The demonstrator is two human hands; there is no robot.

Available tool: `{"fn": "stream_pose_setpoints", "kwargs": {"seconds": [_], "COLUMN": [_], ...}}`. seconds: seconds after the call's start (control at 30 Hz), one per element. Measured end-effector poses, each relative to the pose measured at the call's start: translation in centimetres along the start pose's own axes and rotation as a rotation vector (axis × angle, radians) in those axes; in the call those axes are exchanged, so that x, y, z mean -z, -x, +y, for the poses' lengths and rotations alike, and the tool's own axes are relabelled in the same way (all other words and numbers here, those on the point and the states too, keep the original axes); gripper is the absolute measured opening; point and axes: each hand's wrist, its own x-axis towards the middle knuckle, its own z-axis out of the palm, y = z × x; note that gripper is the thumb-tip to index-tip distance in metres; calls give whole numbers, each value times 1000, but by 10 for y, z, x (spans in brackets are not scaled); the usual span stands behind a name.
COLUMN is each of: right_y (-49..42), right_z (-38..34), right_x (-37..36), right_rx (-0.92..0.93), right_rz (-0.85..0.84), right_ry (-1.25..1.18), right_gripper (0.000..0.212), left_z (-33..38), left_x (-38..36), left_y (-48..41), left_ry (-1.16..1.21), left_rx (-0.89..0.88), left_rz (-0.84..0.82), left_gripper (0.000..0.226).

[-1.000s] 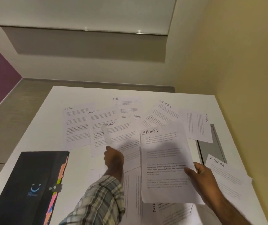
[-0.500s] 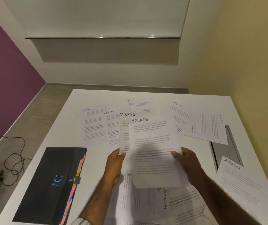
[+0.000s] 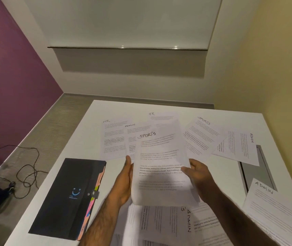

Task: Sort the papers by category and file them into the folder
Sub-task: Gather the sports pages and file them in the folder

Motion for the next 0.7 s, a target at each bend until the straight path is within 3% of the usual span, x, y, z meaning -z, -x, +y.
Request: {"fn": "stream_pose_setpoints", "kwargs": {"seconds": [0.07, 0.13, 0.33, 0.5, 0.7], "right_y": [3, 4, 6, 4, 2], "right_z": [-3, -5, -10, -1, 27], "right_x": [-4, -9, -16, -15, -15], "right_rx": [23, 49, 162, 134, 35], "right_rz": [-23, -54, -35, 60, 193], "right_ry": [-11, 9, 13, 65, 154], "right_gripper": [21, 29, 30, 30, 24], "left_z": [4, 7, 3, -16, -57], "left_x": [4, 2, -12, -13, -17], "left_y": [-8, -13, -12, -9, -16], "left_ry": [-206, -370, -423, -478, -707], "left_rx": [-83, -162, -331, -324, -280], "left_rz": [-1, 71, 218, 116, 161], "left_gripper": [37, 34, 34, 23, 18]}}
